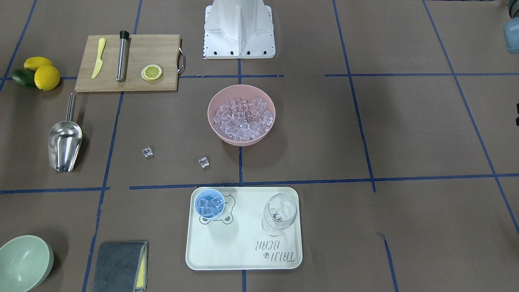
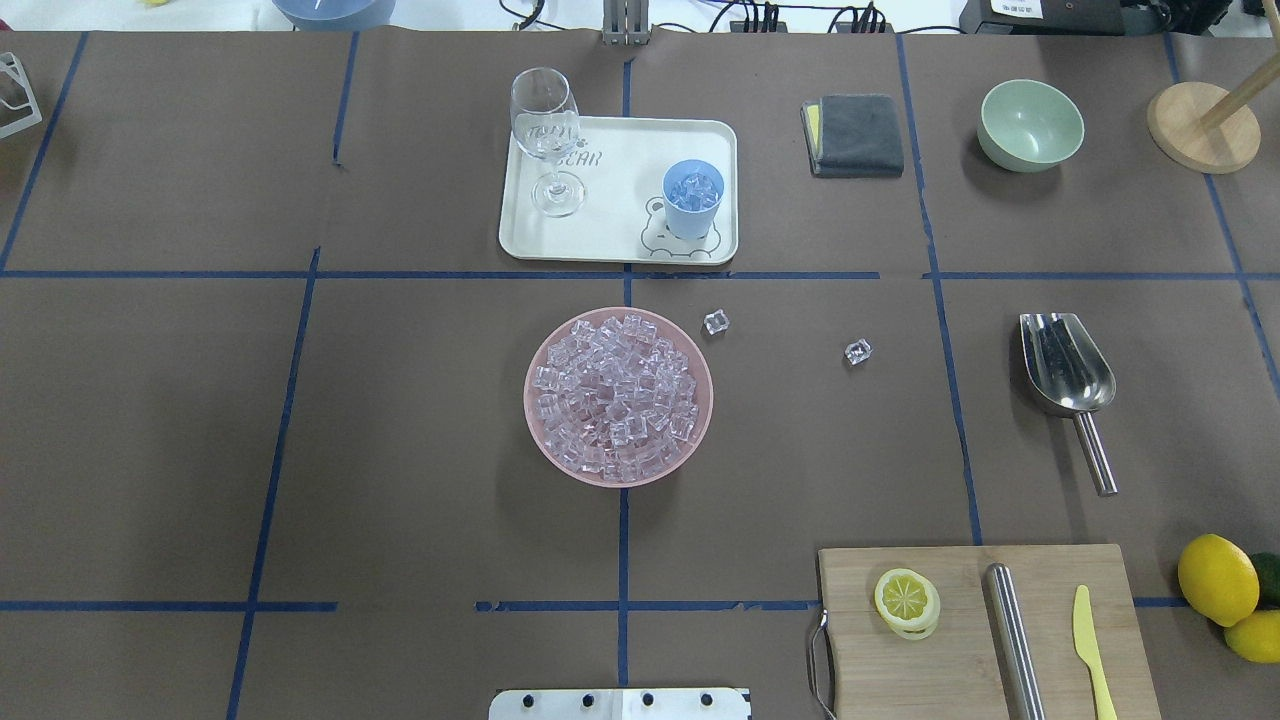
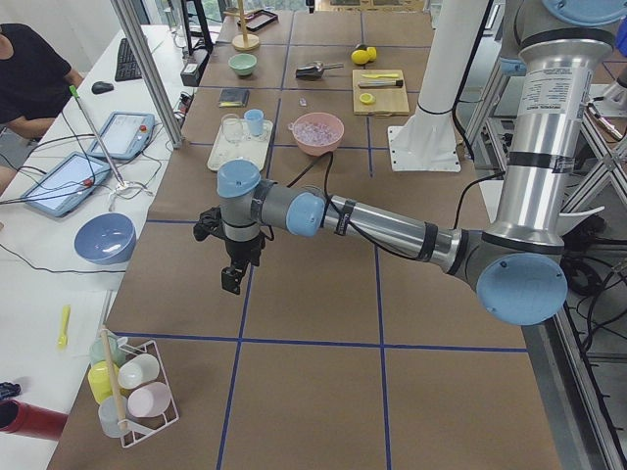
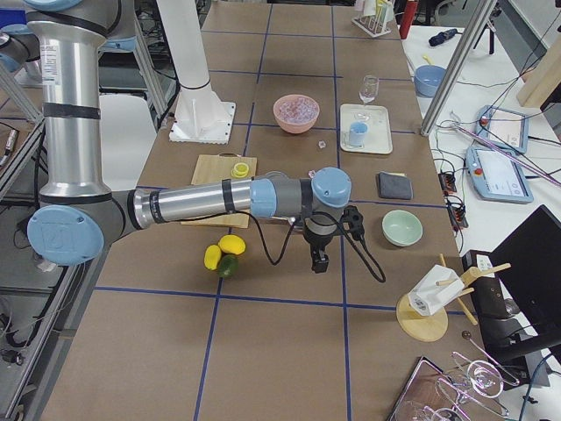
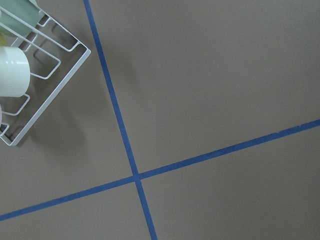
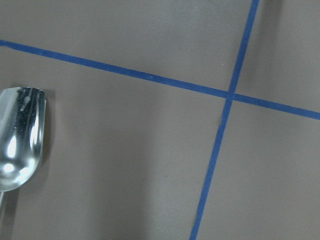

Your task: Put ice in cup with scoop

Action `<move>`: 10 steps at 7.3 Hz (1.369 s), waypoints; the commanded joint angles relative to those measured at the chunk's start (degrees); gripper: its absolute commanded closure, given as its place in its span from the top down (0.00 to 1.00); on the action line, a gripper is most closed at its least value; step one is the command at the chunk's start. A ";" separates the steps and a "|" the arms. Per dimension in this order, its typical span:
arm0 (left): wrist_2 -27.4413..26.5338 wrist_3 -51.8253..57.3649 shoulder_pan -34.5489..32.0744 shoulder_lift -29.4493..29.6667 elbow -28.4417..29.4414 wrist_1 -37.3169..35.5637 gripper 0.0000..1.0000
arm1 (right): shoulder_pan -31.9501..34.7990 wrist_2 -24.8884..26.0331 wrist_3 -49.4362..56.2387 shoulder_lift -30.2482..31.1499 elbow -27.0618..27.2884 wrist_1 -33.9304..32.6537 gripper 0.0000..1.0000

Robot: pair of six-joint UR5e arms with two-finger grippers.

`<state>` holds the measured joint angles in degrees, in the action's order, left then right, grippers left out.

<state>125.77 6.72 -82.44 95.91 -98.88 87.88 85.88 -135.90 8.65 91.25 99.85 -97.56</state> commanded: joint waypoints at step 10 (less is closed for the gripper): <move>10.29 3.30 -7.47 -6.70 5.37 -2.45 1.00 | 8.77 -0.85 1.46 -0.02 -7.56 0.52 1.00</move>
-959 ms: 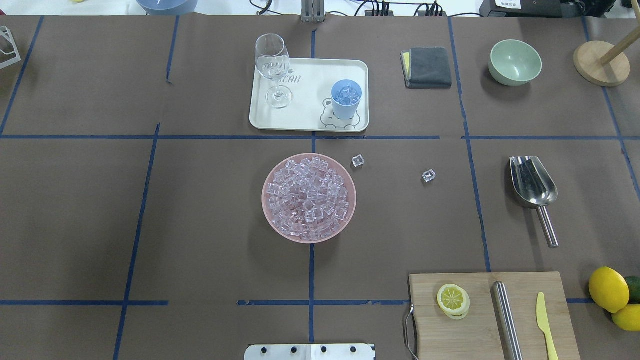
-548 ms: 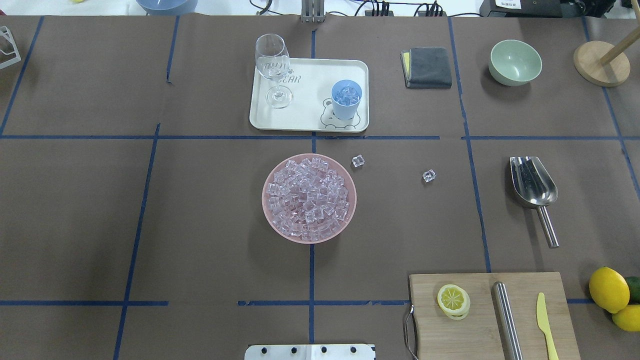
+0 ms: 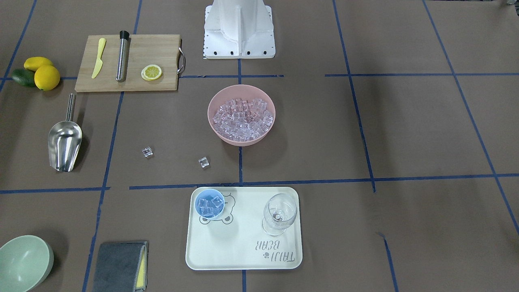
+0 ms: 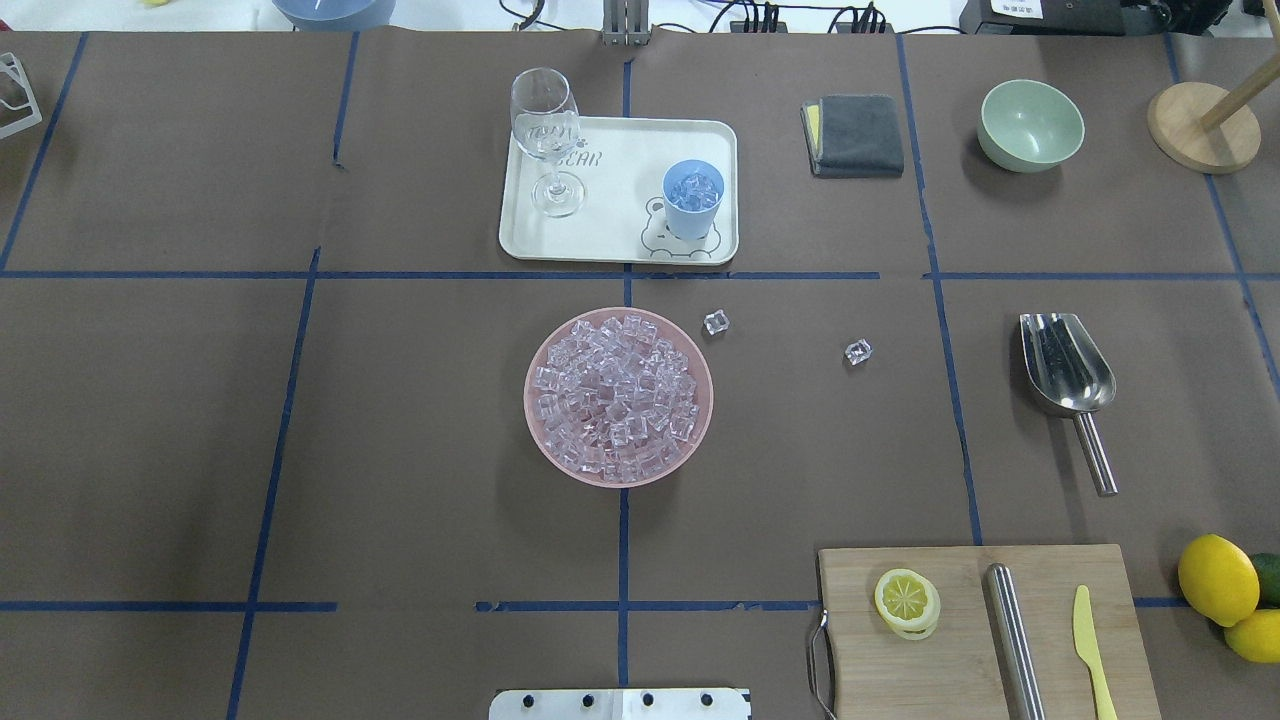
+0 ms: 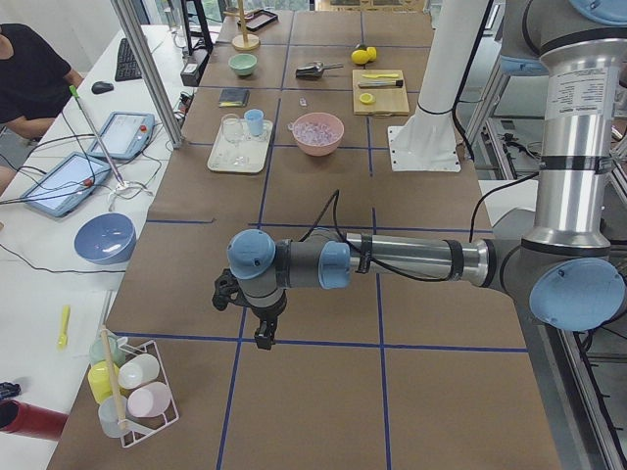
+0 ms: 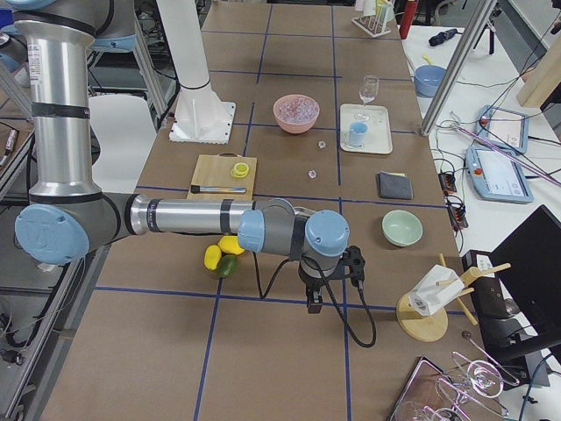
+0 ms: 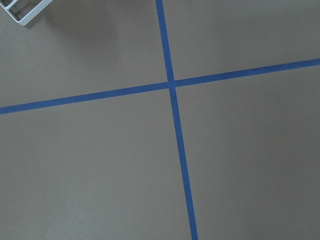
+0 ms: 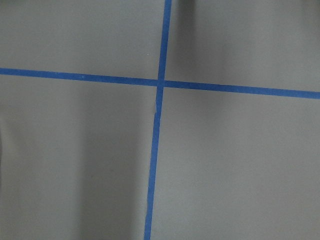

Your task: Put ice in cup with scoop

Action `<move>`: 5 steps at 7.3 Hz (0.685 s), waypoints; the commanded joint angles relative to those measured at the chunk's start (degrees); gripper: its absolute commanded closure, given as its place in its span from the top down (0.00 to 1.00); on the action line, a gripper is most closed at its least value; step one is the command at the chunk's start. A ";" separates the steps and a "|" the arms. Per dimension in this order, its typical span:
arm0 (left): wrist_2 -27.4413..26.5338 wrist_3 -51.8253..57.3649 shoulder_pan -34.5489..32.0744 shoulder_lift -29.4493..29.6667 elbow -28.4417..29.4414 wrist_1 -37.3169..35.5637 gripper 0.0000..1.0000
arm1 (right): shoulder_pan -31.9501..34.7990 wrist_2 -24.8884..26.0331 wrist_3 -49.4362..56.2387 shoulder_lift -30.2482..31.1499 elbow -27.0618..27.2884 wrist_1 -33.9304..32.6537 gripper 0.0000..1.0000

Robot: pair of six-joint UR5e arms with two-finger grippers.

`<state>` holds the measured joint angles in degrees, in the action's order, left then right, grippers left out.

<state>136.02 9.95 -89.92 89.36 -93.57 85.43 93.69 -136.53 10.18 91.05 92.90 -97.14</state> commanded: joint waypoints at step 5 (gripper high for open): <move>0.03 0.16 0.00 -0.33 0.05 0.00 1.00 | 1.85 -0.23 -0.94 0.53 -0.70 1.25 1.00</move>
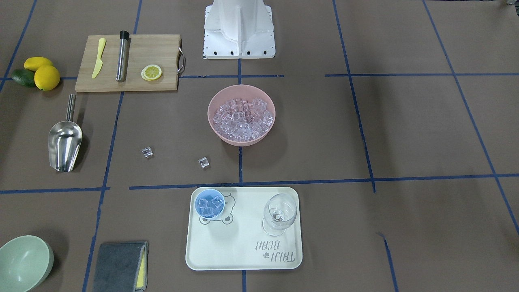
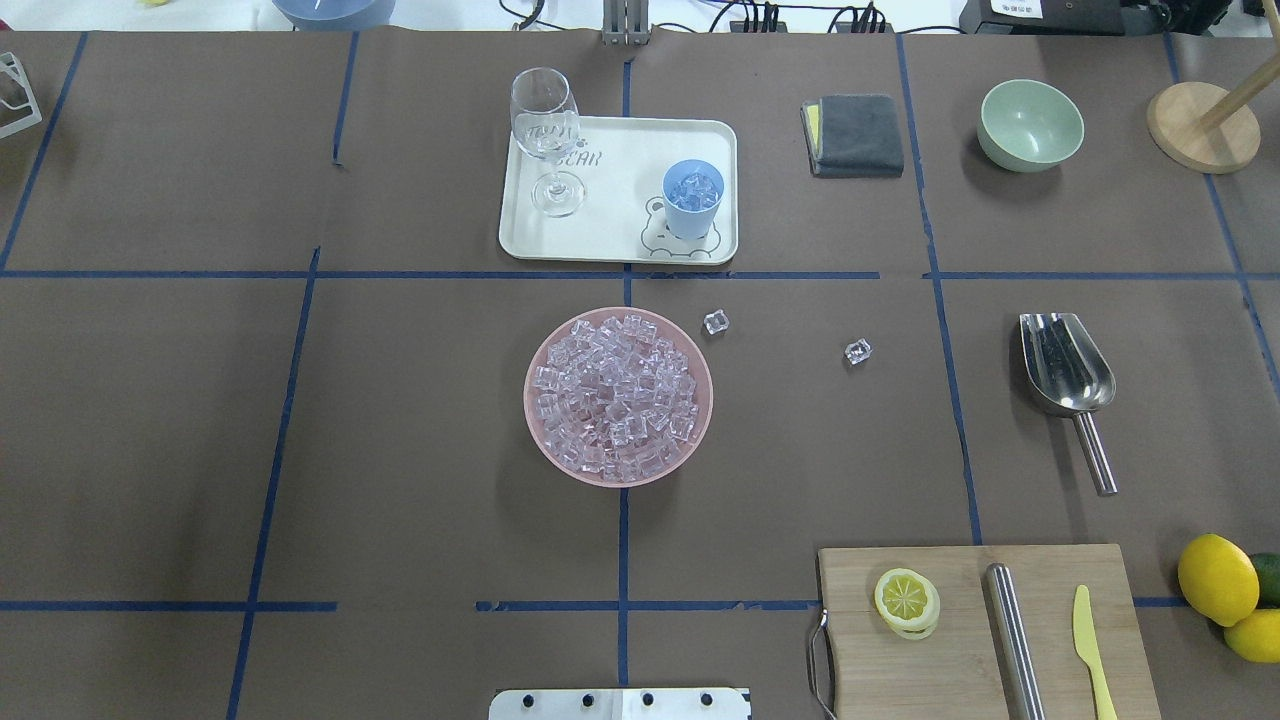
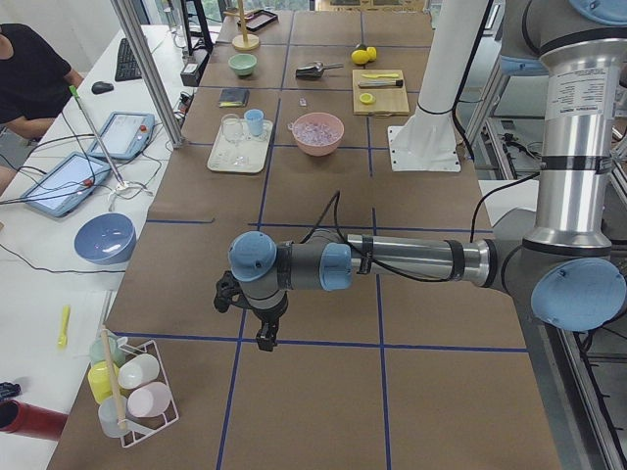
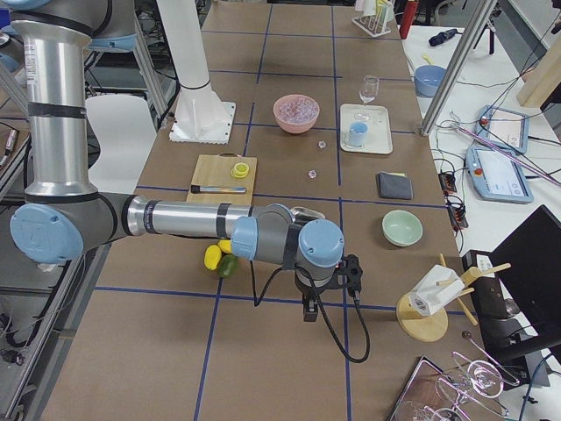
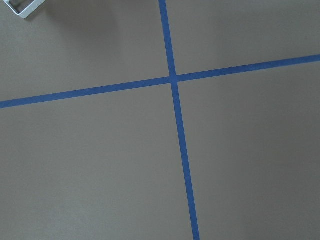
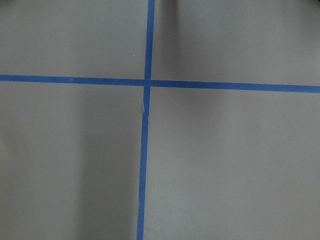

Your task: Put ice in cup with scoop

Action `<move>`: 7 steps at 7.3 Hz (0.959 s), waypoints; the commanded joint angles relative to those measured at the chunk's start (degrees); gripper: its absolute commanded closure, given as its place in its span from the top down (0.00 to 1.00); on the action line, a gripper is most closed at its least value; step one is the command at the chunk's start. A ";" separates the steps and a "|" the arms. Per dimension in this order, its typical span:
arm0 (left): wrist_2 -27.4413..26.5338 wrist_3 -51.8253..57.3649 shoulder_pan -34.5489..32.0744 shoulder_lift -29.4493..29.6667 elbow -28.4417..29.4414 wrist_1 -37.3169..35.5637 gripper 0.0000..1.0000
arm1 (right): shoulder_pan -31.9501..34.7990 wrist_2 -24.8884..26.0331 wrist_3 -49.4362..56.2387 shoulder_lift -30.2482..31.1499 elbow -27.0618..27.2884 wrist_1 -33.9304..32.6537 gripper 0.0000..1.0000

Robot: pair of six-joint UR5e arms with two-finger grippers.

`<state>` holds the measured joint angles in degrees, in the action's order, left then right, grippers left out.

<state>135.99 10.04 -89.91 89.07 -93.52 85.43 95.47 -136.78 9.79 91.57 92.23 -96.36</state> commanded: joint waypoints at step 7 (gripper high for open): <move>0.06 -6.84 0.00 -0.13 0.88 3.24 1.00 | 0.07 0.02 -0.91 -0.51 -0.13 0.56 1.00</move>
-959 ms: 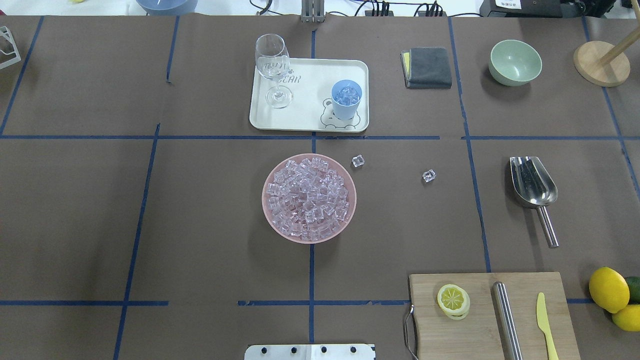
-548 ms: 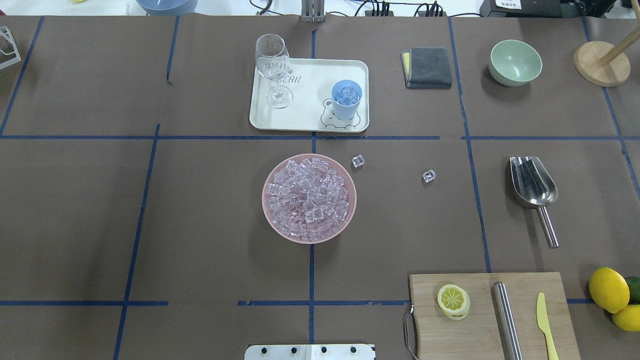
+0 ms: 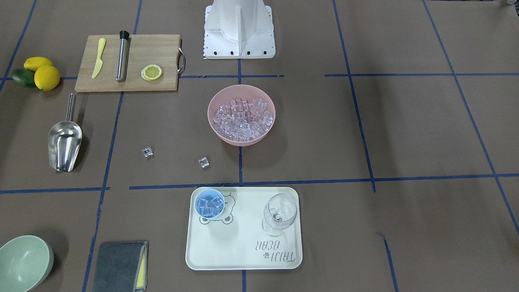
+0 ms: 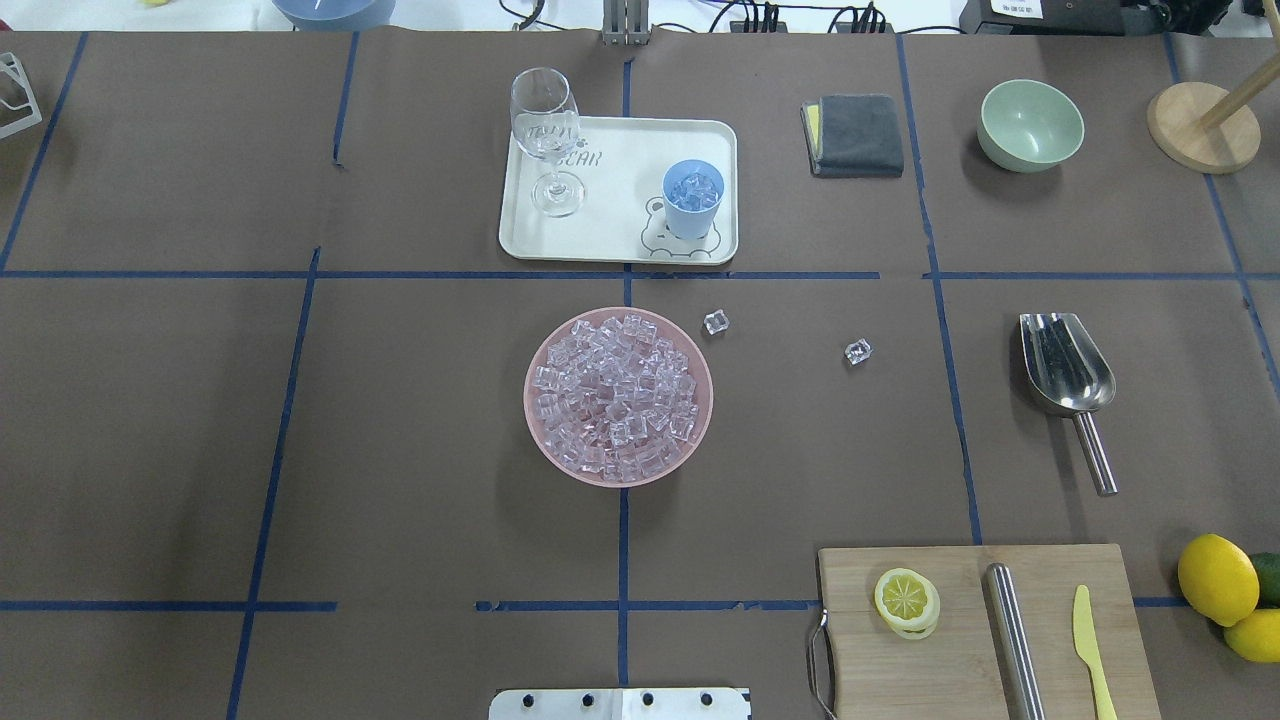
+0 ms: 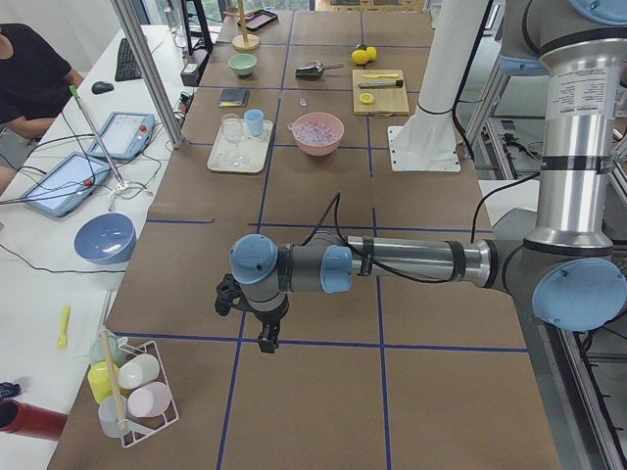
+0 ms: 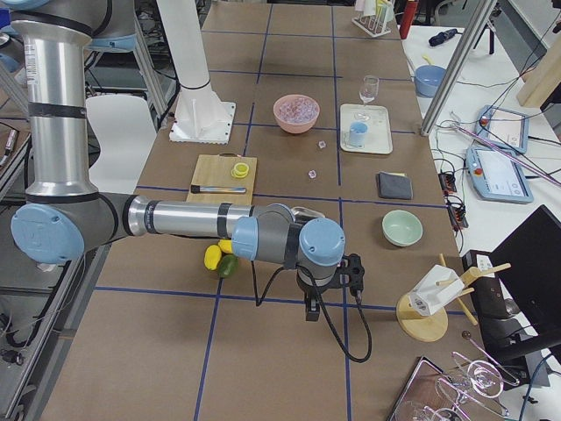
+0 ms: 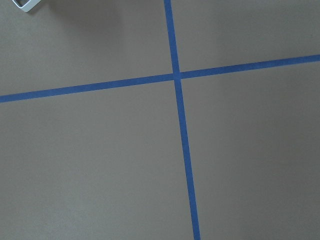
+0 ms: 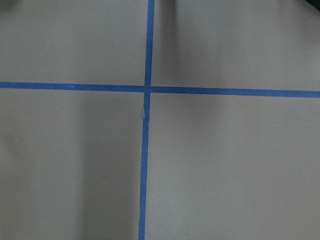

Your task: Put ice in cup with scoop

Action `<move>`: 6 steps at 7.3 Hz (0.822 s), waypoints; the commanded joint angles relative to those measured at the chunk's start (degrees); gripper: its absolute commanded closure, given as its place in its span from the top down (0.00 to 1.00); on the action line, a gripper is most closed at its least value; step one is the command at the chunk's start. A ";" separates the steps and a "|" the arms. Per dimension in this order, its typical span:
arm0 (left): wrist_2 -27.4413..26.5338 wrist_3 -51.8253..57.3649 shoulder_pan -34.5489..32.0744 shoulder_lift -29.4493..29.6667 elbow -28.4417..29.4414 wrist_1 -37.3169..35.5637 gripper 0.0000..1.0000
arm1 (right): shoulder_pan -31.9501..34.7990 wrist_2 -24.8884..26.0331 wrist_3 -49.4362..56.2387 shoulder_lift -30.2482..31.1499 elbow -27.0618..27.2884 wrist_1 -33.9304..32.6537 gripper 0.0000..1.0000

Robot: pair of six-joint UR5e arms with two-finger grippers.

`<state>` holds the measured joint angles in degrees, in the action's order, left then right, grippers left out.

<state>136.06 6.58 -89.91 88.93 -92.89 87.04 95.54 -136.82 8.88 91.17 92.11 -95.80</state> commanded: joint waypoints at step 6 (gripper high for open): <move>0.09 -8.69 0.00 0.02 0.52 4.10 1.00 | 0.00 -0.03 0.00 -0.29 0.09 0.00 1.00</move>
<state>136.14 -2.05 -89.91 88.94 -92.30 91.11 95.54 -136.85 8.88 90.94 92.19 -95.80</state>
